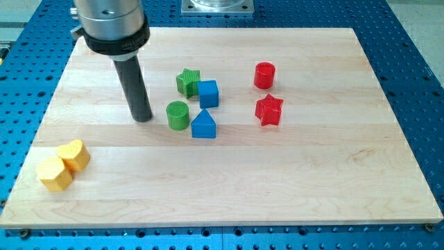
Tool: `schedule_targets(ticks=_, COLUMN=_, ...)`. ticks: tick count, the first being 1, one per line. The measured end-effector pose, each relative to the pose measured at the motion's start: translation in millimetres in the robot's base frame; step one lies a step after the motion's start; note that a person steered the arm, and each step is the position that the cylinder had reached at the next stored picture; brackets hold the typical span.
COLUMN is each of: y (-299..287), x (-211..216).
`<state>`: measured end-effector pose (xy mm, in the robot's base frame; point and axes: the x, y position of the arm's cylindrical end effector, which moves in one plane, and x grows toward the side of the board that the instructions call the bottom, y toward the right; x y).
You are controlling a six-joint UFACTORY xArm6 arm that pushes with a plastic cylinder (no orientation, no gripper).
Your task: Place the green circle diagonally to the green star
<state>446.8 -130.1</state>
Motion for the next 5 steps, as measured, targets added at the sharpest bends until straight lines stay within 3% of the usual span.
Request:
schedule_targets(ticks=3, y=61.1, x=79.1)
schedule_targets(ticks=4, y=107.2, x=53.6)
schedule_targets(ticks=5, y=87.2, x=13.3)
